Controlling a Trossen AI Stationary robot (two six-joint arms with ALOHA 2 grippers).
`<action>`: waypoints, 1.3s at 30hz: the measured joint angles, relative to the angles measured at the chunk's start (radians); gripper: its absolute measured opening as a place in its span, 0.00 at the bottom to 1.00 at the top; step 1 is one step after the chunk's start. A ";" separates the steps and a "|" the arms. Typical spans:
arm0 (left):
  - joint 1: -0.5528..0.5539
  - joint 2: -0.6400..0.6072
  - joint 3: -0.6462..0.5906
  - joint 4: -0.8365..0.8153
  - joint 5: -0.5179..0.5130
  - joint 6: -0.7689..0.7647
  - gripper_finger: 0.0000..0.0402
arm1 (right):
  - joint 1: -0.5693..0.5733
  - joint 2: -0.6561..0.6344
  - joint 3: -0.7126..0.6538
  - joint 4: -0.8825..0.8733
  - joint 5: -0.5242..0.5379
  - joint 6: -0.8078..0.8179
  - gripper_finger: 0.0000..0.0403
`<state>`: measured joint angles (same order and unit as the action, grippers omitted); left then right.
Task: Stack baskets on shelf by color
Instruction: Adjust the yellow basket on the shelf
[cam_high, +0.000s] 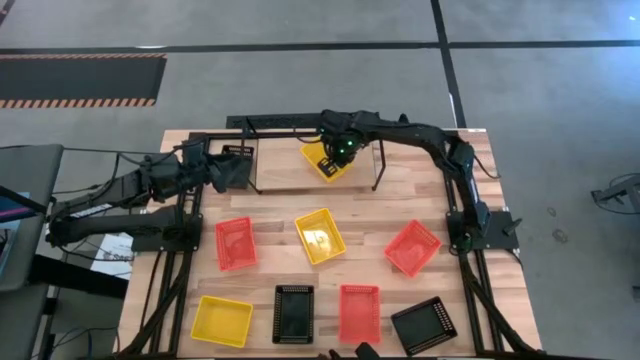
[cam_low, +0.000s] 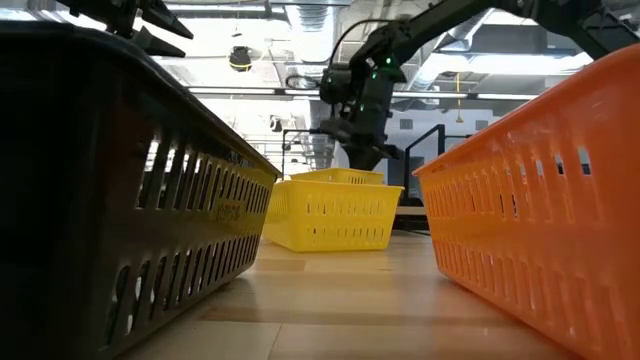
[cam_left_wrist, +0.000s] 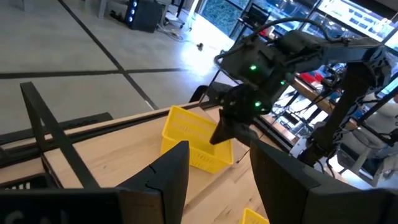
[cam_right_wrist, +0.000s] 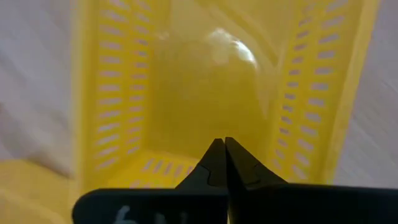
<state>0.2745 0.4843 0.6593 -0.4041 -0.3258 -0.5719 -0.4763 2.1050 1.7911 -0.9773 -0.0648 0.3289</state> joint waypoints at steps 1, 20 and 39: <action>0.000 0.000 0.000 -0.007 0.000 -0.001 0.39 | -0.001 0.005 0.000 0.001 0.016 0.001 0.00; 0.000 0.000 0.000 -0.006 -0.002 0.000 0.39 | 0.009 0.000 0.001 -0.164 0.143 0.123 0.00; 0.000 0.000 0.000 -0.006 -0.002 0.009 0.39 | 0.099 -0.117 0.222 0.156 -0.029 0.066 0.00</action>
<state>0.2745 0.4843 0.6590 -0.4106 -0.3279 -0.5625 -0.3778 1.9883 2.0129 -0.8211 -0.0942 0.3950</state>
